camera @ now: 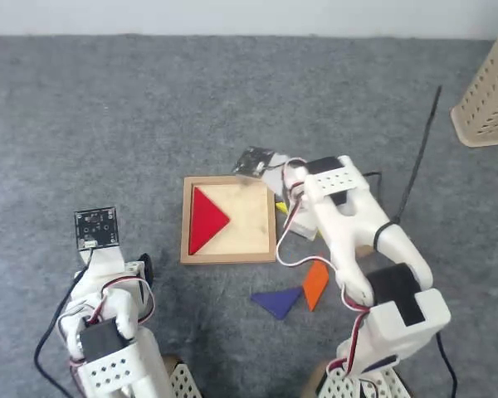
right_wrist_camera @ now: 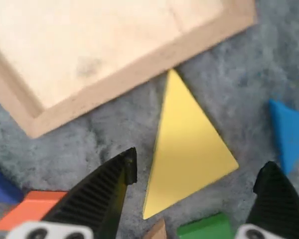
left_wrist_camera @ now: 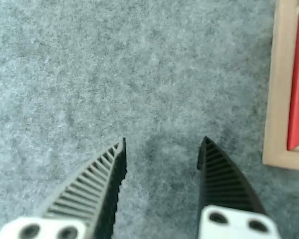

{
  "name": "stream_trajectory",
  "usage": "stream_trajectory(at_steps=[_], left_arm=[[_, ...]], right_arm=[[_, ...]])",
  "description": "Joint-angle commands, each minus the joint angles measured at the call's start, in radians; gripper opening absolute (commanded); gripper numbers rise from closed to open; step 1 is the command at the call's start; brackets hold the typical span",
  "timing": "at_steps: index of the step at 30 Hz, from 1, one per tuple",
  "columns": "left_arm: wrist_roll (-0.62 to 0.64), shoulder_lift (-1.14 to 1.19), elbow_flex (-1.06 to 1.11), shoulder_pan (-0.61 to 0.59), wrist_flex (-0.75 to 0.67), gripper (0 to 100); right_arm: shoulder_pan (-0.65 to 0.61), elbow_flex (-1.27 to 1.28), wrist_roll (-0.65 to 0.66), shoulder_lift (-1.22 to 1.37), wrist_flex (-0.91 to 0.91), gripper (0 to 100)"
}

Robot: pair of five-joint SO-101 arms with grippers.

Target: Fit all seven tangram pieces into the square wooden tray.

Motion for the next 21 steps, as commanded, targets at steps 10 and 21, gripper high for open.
stream_trajectory(at_steps=[10,21], left_arm=[[0.009,-0.012,-0.019,0.0,0.003,23],[0.009,-0.012,-0.019,0.0,0.003,23]], right_arm=[[0.015,-0.038,0.021,-0.013,0.001,36.6],[0.07,-0.095,0.02,0.148,-0.058,36.5]])
